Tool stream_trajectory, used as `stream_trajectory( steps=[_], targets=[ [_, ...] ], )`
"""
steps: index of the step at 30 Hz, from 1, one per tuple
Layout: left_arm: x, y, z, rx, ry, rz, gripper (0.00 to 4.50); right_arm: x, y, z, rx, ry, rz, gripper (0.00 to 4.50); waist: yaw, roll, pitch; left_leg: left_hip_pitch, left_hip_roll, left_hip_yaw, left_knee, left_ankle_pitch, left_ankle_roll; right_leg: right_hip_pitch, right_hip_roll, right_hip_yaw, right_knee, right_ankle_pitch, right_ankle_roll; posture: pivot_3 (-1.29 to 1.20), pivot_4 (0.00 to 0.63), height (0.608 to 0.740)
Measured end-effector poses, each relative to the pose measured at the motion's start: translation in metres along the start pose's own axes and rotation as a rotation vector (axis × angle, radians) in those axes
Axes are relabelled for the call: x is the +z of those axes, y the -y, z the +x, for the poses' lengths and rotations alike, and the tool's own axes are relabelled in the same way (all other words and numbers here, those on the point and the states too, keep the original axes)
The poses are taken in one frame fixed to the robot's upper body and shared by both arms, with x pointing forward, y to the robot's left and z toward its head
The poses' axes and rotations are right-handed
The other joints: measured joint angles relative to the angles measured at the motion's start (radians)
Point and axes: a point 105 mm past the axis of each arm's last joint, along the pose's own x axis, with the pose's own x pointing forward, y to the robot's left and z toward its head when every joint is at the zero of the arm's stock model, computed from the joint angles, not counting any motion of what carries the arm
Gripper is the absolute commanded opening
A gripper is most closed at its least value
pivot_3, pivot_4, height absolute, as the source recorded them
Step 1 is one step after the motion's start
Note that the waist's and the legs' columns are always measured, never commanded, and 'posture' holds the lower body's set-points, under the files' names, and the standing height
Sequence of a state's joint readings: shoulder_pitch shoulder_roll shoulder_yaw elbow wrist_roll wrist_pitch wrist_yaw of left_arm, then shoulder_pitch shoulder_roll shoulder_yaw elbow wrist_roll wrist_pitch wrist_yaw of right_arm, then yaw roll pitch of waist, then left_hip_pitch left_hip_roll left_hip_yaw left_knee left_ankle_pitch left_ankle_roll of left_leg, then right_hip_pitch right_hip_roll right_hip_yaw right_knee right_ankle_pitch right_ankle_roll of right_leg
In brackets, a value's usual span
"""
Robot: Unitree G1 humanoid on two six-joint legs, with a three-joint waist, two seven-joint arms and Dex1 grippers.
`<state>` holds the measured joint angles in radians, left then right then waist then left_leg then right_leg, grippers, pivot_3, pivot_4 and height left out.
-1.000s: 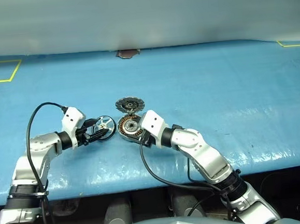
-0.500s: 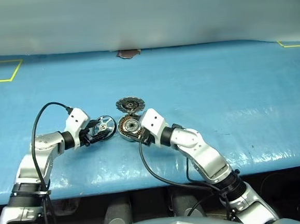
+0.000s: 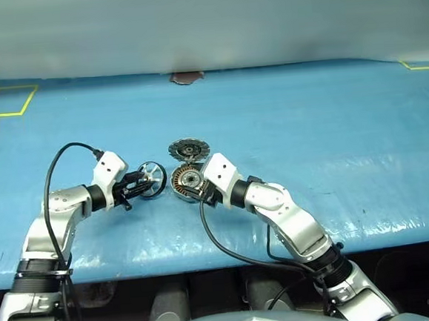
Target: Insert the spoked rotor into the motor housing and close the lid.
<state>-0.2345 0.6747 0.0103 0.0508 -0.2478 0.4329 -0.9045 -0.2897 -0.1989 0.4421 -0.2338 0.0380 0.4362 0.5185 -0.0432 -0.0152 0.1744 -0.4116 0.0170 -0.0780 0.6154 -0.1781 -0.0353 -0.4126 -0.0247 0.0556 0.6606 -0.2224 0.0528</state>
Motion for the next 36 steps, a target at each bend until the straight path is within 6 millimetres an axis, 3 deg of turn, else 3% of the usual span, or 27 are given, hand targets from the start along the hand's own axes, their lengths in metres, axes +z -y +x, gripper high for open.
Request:
stream_trajectory(
  steps=[15, 28, 36],
  targets=[
    [0.008, 0.016, -0.003, -0.171, 0.040, -0.054, 1.52, -0.021, 0.009, -0.021, 0.054, -0.046, 0.024, 2.98, 0.001, -0.002, 0.001, -0.002, 0.000, 0.000, -0.001, 0.000, 0.000, -0.002, 0.000, 0.000, -0.001, 0.000, 0.000, 0.00, 0.150, 0.740],
    [0.067, 0.025, 0.002, -0.352, 0.139, 0.075, 1.52, -0.028, 0.013, -0.038, 0.042, -0.070, 0.029, 2.98, 0.001, -0.003, 0.002, -0.003, 0.000, 0.000, -0.001, 0.000, 0.000, -0.002, 0.000, 0.000, -0.001, 0.000, 0.000, 0.00, 0.150, 0.740],
    [0.072, 0.028, 0.014, -0.462, 0.074, 0.133, 1.52, -0.033, 0.018, -0.047, 0.015, -0.083, 0.030, 2.98, 0.000, -0.003, 0.002, -0.003, 0.000, 0.000, 0.000, 0.000, 0.000, -0.002, 0.001, 0.000, -0.001, 0.000, 0.000, 0.00, 0.150, 0.740]
  ],
)
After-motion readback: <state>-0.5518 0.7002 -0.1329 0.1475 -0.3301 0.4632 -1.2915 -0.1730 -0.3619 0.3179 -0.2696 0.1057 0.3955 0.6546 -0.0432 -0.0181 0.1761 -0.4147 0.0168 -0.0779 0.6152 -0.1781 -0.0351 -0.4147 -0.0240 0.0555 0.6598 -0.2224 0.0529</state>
